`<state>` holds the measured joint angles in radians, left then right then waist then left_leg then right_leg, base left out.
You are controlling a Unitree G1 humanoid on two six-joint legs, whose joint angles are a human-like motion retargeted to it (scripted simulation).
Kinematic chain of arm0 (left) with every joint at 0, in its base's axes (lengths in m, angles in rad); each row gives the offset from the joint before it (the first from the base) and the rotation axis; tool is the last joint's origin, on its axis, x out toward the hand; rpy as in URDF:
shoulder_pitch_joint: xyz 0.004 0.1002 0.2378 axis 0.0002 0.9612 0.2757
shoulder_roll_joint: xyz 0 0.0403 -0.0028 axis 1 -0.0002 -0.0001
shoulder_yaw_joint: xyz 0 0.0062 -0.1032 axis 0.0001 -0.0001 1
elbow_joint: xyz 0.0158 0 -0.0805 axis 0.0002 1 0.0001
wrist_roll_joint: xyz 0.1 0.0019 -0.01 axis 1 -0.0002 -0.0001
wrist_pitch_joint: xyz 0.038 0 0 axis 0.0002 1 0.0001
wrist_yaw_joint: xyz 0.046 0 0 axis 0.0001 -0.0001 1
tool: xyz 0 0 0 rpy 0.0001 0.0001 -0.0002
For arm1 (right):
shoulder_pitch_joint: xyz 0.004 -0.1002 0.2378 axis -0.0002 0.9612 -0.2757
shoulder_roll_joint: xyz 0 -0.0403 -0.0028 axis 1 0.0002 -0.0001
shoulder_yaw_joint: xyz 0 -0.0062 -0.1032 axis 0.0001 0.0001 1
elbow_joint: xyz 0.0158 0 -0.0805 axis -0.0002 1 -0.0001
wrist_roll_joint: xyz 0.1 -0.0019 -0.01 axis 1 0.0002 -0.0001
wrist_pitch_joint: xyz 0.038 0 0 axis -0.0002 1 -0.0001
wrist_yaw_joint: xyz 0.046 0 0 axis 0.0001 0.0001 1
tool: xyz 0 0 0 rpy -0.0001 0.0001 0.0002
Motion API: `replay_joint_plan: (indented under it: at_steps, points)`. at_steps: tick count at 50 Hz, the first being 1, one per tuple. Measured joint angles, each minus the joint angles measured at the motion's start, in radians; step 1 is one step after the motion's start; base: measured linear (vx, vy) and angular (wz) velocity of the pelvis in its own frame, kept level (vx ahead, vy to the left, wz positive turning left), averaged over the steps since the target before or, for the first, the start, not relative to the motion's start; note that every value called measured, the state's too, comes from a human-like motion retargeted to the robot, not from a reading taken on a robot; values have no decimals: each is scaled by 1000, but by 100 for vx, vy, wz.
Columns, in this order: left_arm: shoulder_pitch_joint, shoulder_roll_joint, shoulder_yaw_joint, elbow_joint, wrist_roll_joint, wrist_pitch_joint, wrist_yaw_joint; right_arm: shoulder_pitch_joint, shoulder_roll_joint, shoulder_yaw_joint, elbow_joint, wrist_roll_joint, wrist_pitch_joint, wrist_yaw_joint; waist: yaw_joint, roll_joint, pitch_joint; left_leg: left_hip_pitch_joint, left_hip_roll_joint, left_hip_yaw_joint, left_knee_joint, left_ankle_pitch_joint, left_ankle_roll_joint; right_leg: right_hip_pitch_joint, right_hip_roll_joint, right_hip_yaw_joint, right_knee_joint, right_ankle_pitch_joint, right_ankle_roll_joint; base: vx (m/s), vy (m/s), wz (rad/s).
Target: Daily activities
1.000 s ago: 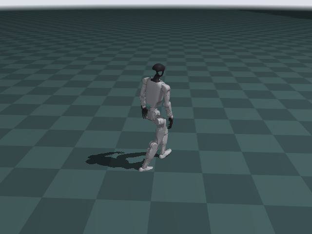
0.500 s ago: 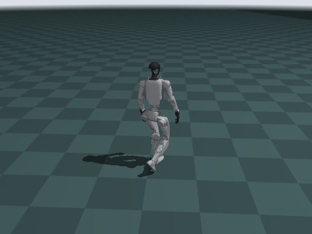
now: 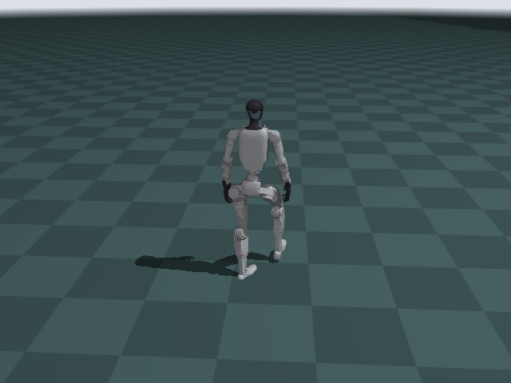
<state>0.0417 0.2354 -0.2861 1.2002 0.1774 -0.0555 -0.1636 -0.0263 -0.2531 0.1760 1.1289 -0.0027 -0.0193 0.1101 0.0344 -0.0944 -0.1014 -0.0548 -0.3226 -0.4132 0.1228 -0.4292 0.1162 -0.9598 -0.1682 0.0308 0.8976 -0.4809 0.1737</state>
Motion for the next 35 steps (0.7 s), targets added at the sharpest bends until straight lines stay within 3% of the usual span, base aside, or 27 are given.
replay_joint_plan:
  at_steps: [9, 18, 24, 30, 35]
  points:
    - [46, 1, 9, 28, 29, -20, -13, 28, 9, 2, 1, -26, -10, 21, 5, 18, -30, 77, 50, -45, -7, -50, -16, -23, 31, -57, -218, 39, 2, 30, -10, 29]
    - [40, -2, 33, 45, 4, -19, 12, 33, 1, 17, 39, -33, -10, 30, -2, 33, -33, 145, 94, 72, 107, -81, -90, 15, 37, -108, -76, 84, -46, 43, -9, 35]
    - [19, -7, 31, 46, -26, -15, 35, 22, -19, 47, 61, -35, -14, 26, -4, 72, -30, 81, 171, 180, 403, -21, -181, 84, 90, -137, -27, 44, -111, 44, -12, 16]
    - [-1, -12, 9, 28, -31, -15, 44, 9, -52, 85, 48, -39, -23, 29, 25, 156, -53, -75, 280, 227, 777, 76, -283, 158, 211, -189, -87, 29, -175, 35, -10, -20]
    - [-25, -8, -10, 3, -12, -17, 33, -10, -85, 100, 25, -46, -25, 22, 60, 199, -78, -226, 376, 294, 1026, 101, -297, 225, 297, -196, -188, 29, -198, 30, -6, -31]
